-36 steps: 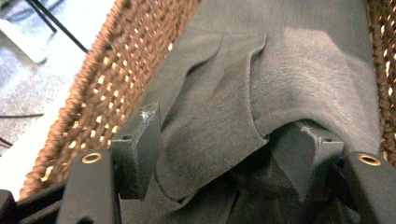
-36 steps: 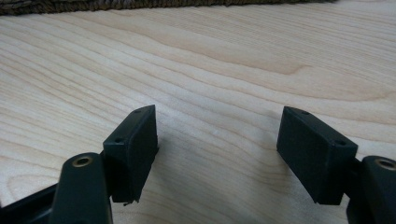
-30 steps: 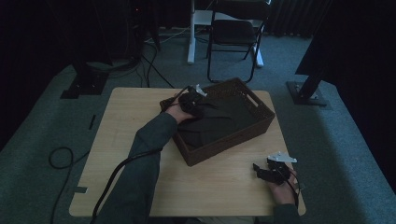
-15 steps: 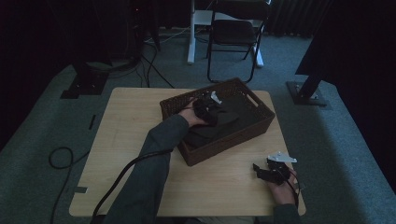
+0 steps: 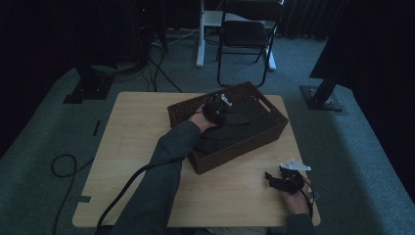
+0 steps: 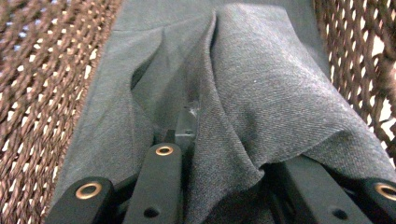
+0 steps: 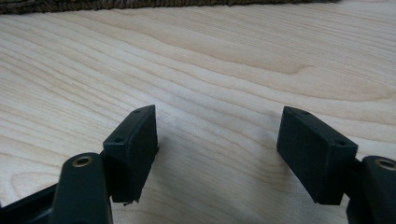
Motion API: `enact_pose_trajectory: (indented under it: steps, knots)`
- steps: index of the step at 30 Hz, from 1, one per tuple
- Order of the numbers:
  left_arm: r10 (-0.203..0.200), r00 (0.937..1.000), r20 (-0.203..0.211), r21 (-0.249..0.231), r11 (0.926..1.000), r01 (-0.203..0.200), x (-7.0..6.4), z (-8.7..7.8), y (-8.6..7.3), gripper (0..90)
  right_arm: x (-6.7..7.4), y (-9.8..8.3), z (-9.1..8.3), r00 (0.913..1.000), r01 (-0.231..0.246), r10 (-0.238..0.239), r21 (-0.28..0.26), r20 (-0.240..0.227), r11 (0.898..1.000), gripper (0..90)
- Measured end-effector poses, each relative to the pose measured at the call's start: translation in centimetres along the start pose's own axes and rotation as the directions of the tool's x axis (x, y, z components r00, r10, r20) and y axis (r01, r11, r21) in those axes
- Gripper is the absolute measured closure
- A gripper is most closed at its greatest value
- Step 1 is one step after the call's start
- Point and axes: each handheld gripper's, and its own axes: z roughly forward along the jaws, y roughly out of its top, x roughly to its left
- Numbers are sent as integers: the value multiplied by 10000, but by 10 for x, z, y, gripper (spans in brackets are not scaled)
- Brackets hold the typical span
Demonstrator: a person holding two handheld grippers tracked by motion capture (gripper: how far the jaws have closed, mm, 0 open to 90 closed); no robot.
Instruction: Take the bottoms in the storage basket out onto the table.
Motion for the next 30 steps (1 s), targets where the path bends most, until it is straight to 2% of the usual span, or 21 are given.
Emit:
enact_pose_trajectory:
  steps: [3, 8, 11, 20, 24, 27, 30]
  knots:
    - [-346, 9993, 135, -316, 9989, 351, 5, -5, -1, 742, 0, 0, 0, 10000, 9, -9, -12, -9, 10000, 285]
    - [-403, 9991, 121, -799, 9960, 411, 4, -12, 0, 747, 0, 0, 0, 10000, 9, -9, -10, -17, 10000, 286]
    - [-651, 9972, 359, -886, 9937, 680, 3, -16, 3, 747, 0, 0, 0, 10000, 26, -26, -6, -18, 10000, 285]
    - [-1179, 9899, 785, -1527, 9798, 1288, 6, -34, 11, 753, 0, 0, 0, 10000, 35, -35, -8, -19, 10000, 286]
    - [-1252, 9893, 749, -1700, 9760, 1364, 7, -39, 11, 753, 0, 0, 0, 10000, 26, -26, -2, -19, 10000, 286]
    - [-1355, 9875, 805, -1910, 9703, 1487, 7, -44, 12, 752, 0, 0, 0, 10000, 28, -28, -3, -19, 10000, 285]
    - [-1269, 9895, 697, -1977, 9704, 1384, 5, -48, 14, 754, 0, 0, 0, 10000, 27, -27, -4, -19, 10000, 285]
